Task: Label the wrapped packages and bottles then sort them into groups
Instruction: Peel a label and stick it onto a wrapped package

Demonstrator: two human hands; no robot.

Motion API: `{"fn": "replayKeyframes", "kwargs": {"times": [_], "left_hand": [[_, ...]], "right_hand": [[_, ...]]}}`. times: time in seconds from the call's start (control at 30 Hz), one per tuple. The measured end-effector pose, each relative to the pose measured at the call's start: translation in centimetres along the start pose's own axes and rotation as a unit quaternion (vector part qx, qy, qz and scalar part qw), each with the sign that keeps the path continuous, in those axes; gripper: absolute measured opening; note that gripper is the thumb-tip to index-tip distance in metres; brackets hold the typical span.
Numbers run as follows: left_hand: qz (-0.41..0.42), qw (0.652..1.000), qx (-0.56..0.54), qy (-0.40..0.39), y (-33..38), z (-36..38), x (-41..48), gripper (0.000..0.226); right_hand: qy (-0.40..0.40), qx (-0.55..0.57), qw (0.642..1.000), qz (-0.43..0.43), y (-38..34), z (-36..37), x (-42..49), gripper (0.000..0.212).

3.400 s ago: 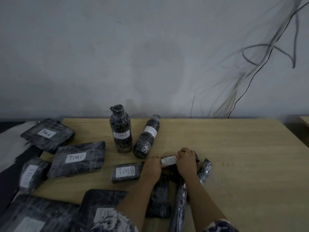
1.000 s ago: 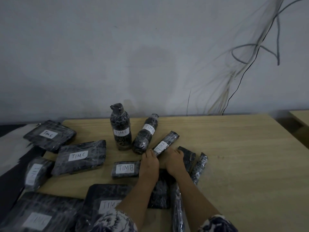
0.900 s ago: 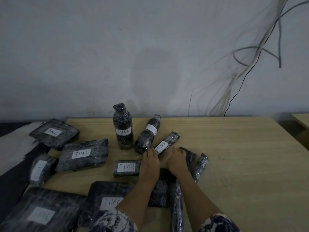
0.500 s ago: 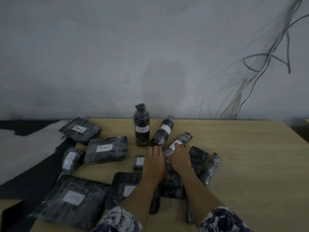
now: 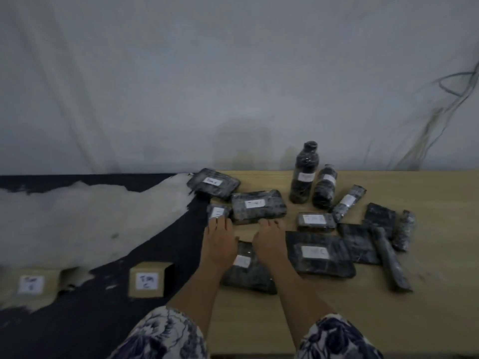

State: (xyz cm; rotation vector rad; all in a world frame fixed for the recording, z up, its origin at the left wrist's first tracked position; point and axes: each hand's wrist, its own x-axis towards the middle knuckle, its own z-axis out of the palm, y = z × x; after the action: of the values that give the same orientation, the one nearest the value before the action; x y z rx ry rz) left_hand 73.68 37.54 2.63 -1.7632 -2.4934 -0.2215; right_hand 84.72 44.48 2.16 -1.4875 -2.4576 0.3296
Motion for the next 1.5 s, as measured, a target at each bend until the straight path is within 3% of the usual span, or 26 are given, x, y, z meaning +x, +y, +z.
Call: {"fn": "replayKeyframes", "kwargs": {"times": [0.2, 0.33, 0.43, 0.7, 1.13, 1.37, 1.5], "left_hand": [[-0.053, 0.999, -0.011, 0.009, -10.3, -1.7, -4.0, 0.049], [-0.078, 0.997, -0.009, 0.014, -17.3, -2.3, -5.2, 0.045], [-0.091, 0.996, -0.007, 0.016, -22.6, -2.6, -5.4, 0.043], [-0.112, 0.993, 0.015, -0.023, -38.6, -4.2, -5.3, 0.049], [-0.192, 0.981, 0.008, -0.032, -61.5, -5.6, -9.5, 0.041], [-0.198, 0.979, 0.025, -0.052, -76.4, -4.8, -14.6, 0.039], [-0.251, 0.965, 0.022, -0.072, -84.7, -5.5, -18.1, 0.040]], "right_hand": [[0.029, 0.022, 0.994, -0.099, -11.6, 3.4, -1.1, 0.026], [-0.006, 0.061, 0.991, -0.116, -19.1, 5.5, -1.5, 0.047], [-0.030, 0.056, 0.989, -0.137, -24.3, 7.3, -0.8, 0.033], [-0.042, 0.120, 0.985, -0.116, -39.4, 12.3, 2.9, 0.032], [-0.109, 0.107, 0.970, -0.191, -63.5, 19.9, 1.8, 0.034], [-0.128, 0.143, 0.971, -0.143, -77.5, 26.0, -1.5, 0.029], [-0.151, 0.152, 0.969, -0.121, -85.7, 28.3, -4.1, 0.028]]}}
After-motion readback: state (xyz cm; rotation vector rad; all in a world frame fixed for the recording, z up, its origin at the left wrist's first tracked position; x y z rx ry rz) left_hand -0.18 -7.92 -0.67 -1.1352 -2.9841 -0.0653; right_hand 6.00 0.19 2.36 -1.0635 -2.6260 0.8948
